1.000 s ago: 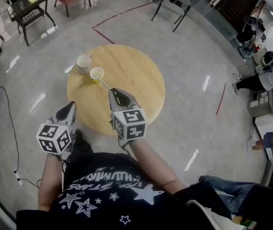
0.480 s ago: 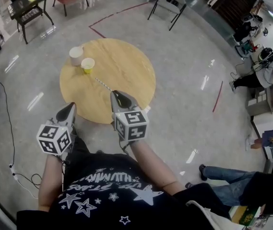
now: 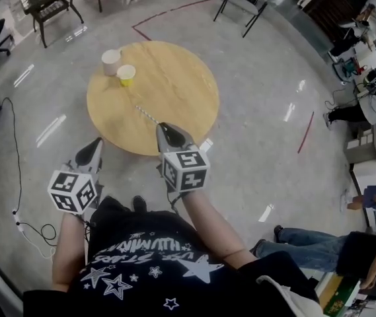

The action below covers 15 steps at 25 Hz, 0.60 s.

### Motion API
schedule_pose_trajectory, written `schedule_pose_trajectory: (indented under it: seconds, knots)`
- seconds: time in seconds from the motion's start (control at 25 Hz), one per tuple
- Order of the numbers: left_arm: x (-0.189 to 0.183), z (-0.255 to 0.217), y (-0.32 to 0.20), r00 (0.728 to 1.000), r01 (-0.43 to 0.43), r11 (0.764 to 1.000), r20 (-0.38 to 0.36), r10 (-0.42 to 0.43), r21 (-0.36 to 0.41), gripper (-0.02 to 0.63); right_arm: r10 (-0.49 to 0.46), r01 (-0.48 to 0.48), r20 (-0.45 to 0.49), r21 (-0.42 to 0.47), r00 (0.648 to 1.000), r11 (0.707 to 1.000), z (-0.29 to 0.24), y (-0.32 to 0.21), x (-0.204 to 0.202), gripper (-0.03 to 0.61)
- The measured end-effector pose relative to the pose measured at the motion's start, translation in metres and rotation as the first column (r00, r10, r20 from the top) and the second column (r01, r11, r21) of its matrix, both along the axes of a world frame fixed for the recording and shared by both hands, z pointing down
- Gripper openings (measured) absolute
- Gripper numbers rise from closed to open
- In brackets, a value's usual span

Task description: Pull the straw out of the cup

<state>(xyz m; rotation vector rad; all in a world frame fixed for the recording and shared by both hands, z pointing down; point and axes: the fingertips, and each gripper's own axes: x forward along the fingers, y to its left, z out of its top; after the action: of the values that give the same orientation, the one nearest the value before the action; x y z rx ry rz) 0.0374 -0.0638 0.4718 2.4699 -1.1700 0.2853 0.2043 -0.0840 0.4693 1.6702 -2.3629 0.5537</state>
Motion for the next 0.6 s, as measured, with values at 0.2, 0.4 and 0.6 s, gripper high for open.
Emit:
schedule_pose_trajectory:
  seconds: [0.2, 0.4, 0.6]
  knots:
    - [-0.018, -0.003, 0.012, 0.999, 0.038, 0.999, -0.008, -0.038, 0.006, 0.006, -0.026, 0.026, 0.000, 0.001, 1.000, 1.000, -0.002, 0.006, -0.014, 0.021]
    - [-0.049, -0.005, 0.024, 0.997, 0.073, 0.997, -0.014, -0.073, 0.007, 0.006, -0.067, 0.067, -0.004, 0.021, 0.998, 0.998, -0.008, 0.013, -0.045, 0.021]
    - [-0.071, -0.006, 0.049, 0.996, 0.089, 0.996, -0.025, -0.089, 0.014, 0.006, -0.085, 0.085, -0.001, 0.021, 0.996, 0.996, -0.008, 0.037, -0.068, 0.021]
